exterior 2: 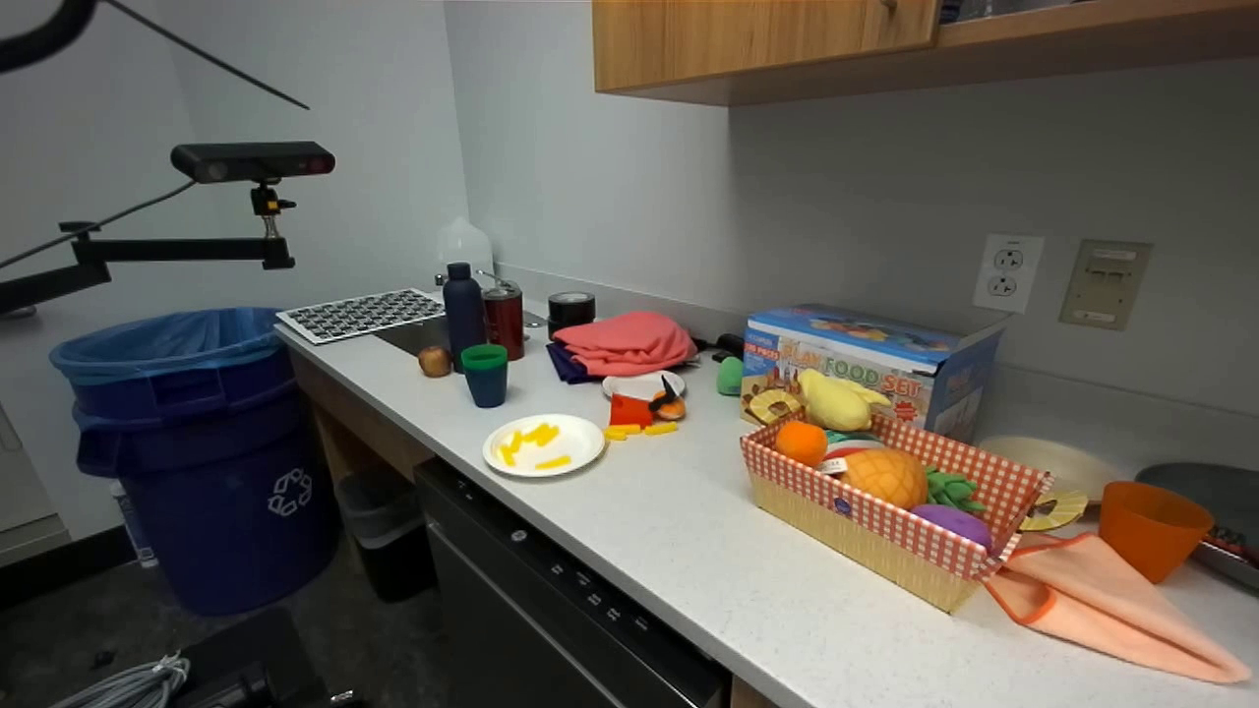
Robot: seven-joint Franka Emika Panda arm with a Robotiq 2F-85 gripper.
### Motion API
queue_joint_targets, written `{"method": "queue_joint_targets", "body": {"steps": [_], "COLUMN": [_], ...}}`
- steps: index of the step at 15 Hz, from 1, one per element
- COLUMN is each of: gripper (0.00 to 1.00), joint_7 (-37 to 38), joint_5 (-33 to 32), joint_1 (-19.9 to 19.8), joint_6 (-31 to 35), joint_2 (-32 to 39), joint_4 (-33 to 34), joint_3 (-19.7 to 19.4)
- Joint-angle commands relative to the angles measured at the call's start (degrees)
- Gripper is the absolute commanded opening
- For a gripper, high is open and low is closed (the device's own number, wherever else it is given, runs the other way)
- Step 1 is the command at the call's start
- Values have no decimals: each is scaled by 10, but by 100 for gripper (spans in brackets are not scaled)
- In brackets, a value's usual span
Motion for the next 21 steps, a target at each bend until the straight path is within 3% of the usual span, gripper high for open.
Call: {"method": "queue_joint_targets", "body": {"steps": [1, 5, 8, 16, 21], "gripper": [100, 100, 100, 100, 100], "joint_7": [0, 0, -34, -92, -153], "joint_5": [0, 0, 30, 33, 75], "joint_1": [2, 2, 35, 64, 101], "joint_6": [-2, -2, -49, -211, -231], "joint_2": [2, 2, -24, -72, -38], "joint_4": [3, 2, 2, -7, 11], "joint_3": [-2, -2, -12, 24, 11]}}
